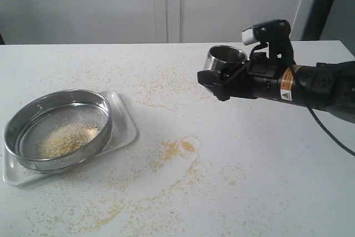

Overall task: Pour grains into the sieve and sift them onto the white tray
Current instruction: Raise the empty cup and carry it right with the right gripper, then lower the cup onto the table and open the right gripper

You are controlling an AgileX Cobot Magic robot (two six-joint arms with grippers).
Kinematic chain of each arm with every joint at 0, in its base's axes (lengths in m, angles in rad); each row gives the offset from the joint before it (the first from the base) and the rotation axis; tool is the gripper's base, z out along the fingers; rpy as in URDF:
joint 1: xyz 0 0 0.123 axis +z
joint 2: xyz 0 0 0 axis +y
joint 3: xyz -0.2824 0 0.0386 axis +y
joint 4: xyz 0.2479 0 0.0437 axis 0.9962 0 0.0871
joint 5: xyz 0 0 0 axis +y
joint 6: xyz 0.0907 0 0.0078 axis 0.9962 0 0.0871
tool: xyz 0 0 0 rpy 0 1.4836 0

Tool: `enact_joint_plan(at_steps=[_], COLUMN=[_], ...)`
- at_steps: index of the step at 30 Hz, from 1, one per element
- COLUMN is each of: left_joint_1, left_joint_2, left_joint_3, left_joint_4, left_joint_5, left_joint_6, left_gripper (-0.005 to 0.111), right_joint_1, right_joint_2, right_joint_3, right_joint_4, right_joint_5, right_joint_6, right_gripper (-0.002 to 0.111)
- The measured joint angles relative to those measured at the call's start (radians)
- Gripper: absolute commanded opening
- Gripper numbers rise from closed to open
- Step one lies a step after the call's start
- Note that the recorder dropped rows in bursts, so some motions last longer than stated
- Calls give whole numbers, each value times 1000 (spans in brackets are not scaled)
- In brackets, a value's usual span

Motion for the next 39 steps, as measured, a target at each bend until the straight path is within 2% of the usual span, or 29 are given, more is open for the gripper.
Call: enact_joint_plan(at_steps=[10,32,39], left_joint_1=[0,0,0], left_joint_2=[0,0,0], left_joint_3=[0,0,0], left_joint_4=[0,0,0], left_joint_5=[0,0,0], left_joint_6=[0,0,0], left_gripper=[1,1,1], right_joint_1=[-96,-96,-96], right_joint_2=[107,348,400], right_joint_3=[31,31,31], right_joint_4=[6,345,371], right_joint_5=[-97,-157,-214], right_joint_6=[-62,-478,-537], right_gripper=[0,0,0])
